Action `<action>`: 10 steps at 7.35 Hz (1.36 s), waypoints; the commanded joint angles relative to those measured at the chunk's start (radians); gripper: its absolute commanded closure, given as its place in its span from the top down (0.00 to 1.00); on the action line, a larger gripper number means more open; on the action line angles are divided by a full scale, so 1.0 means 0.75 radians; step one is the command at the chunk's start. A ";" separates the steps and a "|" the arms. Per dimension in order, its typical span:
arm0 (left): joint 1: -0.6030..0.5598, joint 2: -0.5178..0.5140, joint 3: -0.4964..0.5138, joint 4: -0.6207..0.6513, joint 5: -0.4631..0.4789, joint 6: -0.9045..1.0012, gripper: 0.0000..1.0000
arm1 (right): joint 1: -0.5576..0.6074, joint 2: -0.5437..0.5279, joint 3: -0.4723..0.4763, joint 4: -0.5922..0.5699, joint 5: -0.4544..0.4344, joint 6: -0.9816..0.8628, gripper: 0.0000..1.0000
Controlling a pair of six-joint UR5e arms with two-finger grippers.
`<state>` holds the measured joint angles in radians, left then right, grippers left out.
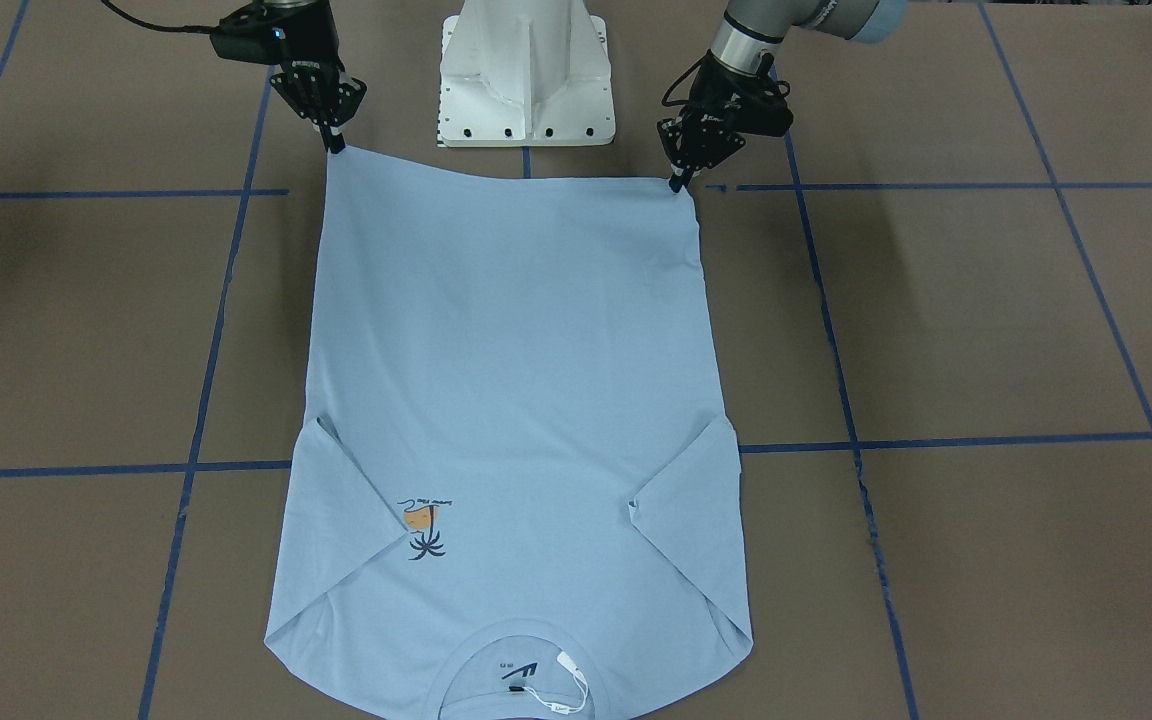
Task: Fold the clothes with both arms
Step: 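Lift the hem with both grippers and fold it over toward the collar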
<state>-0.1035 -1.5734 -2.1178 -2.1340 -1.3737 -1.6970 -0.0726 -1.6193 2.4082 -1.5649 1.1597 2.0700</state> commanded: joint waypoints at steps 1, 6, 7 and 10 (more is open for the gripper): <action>0.001 0.130 -0.308 0.146 -0.109 0.001 0.00 | -0.075 0.003 0.316 -0.287 0.014 -0.001 0.00; -0.243 -0.288 -0.562 0.753 -0.365 0.255 0.00 | 0.178 0.099 0.381 -0.382 0.185 -0.152 0.00; -0.423 -0.384 -0.426 0.753 -0.493 0.414 0.00 | 0.288 0.146 0.346 -0.382 0.255 -0.221 0.00; -0.831 -0.538 -0.096 0.747 -0.659 0.769 0.00 | 0.672 0.493 0.005 -0.427 0.427 -0.456 0.00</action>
<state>-0.6191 -1.9322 -2.2893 -1.5717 -1.8238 -1.2203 0.3142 -1.3592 2.5177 -1.8640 1.4242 1.7900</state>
